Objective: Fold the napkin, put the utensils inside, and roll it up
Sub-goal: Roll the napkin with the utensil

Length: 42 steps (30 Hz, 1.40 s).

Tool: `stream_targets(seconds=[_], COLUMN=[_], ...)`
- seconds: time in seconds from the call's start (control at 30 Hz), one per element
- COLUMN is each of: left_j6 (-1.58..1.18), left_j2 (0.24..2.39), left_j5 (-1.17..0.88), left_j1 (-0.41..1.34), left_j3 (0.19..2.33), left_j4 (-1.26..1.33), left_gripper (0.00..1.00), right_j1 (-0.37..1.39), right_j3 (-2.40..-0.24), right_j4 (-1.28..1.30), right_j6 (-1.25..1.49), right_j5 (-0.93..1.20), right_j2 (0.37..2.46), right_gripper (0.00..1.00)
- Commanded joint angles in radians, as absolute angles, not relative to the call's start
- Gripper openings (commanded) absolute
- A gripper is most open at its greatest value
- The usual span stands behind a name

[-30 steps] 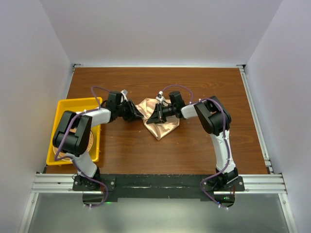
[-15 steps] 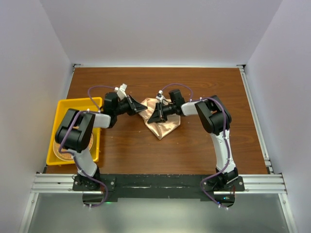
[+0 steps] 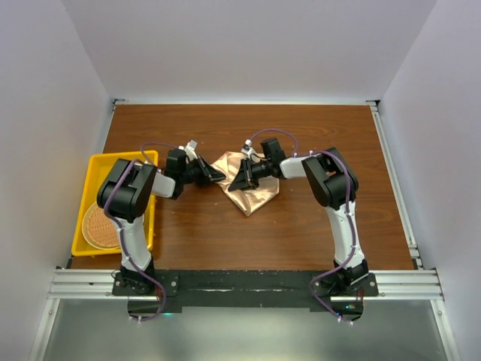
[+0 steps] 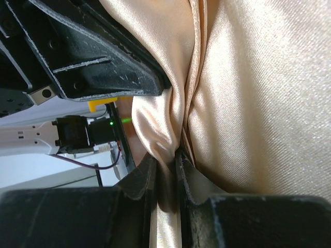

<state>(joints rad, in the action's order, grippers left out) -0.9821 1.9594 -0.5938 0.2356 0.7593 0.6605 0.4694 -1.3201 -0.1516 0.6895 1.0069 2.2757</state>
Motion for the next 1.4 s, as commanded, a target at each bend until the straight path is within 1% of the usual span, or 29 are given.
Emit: stream_targets(seconds=[0.0,0.1,0.13,0.2,0.23,0.27,0.33,0.37,0.43,0.47,0.53,0.57,0.6,0.63,0.67,0.7,0.73,0.87,1.0,1.13,1.23,1.27,1.3,1.37], left_j6=[-0.89,-0.89,-0.884,-0.865,-0.856,-0.853,-0.847,-0.844,-0.836,-0.836,-0.836,-0.836,-0.836,-0.836,-0.836,-0.833,-0.828,-0.819,-0.81,-0.795,-0.779,-0.776,-0.772,-0.761], left_j2=[1.996,2.008,2.019,2.028,2.036,2.04,2.049,2.051,2.052,2.052,2.056,2.054,2.054,2.051,2.049,2.052,2.054,2.065,2.075,2.082,2.088,2.091,2.098,2.106], left_j5=[-0.509,-0.5,-0.496,-0.491,-0.492,-0.495,-0.503,-0.503,-0.503,-0.506,-0.511,-0.512,-0.514,-0.514,-0.514,-0.514,-0.512,-0.512,-0.515,-0.525,-0.532,-0.535,-0.538,-0.546], left_j1=[0.212,0.21,0.21,0.21,0.21,0.207,0.206,0.206,0.206,0.206,0.206,0.206,0.206,0.206,0.206,0.206,0.206,0.206,0.206,0.204,0.199,0.198,0.196,0.192], left_j3=[0.747,0.726,0.729,0.736,0.745,0.75,0.765,0.77,0.784,0.787,0.798,0.799,0.801,0.804,0.807,0.81,0.821,0.842,0.865,0.885,0.9,0.905,0.91,0.923], left_j4=[0.529,0.551,0.546,0.526,0.523,0.52,0.505,0.497,0.468,0.463,0.436,0.425,0.41,0.403,0.394,0.37,0.359,0.308,0.267,0.242,0.224,0.219,0.209,0.201], left_gripper=[0.0,0.0,0.0,0.0,0.0,0.0,0.0,0.0,0.0,0.0,0.0,0.0,0.0,0.0,0.0,0.0,0.0,0.0,0.0,0.0,0.0,0.0,0.0,0.0], right_j1=[0.457,0.459,0.457,0.46,0.463,0.466,0.469,0.474,0.479,0.489,0.508,0.541,0.564,0.589,0.642,0.669,0.695,0.822,0.873,0.876,0.874,0.874,0.873,0.868], right_j3=[-1.324,-1.357,-1.37,-1.414,-1.433,-1.469,-1.508,-1.54,-1.558,-1.563,-1.551,-1.542,-1.537,-1.531,-1.513,-1.499,-1.488,-1.44,-1.447,-1.436,-1.408,-1.393,-1.387,-1.355], right_j4=[-0.003,0.069,0.093,0.183,0.221,0.263,0.394,0.44,0.546,0.572,0.607,0.617,0.638,0.646,0.649,0.643,0.638,0.609,0.612,0.617,0.597,0.588,0.583,0.559], right_j6=[0.655,0.623,0.595,0.557,0.502,0.47,0.37,0.336,0.249,0.226,0.168,0.147,0.123,0.082,0.065,0.054,0.028,-0.023,-0.046,-0.04,-0.035,-0.032,-0.028,-0.026], right_j5=[0.854,0.836,0.83,0.812,0.799,0.767,0.735,0.709,0.623,0.589,0.503,0.458,0.418,0.322,0.278,0.234,0.142,-0.035,-0.135,-0.187,-0.17,-0.157,-0.122,-0.074], right_j2=[2.25,2.23,2.226,2.211,2.204,2.197,2.172,2.161,2.12,2.1,2.033,2.011,1.99,1.97,1.935,1.918,1.908,1.893,1.93,1.957,1.945,1.942,1.936,1.913], right_gripper=[0.14,0.2,0.26,0.33,0.4,0.44,0.51,0.57,0.64,0.71,0.76,0.81,0.82,0.83,0.84,0.85,0.85,0.84,0.83,0.78,0.7,0.59,0.54,0.5])
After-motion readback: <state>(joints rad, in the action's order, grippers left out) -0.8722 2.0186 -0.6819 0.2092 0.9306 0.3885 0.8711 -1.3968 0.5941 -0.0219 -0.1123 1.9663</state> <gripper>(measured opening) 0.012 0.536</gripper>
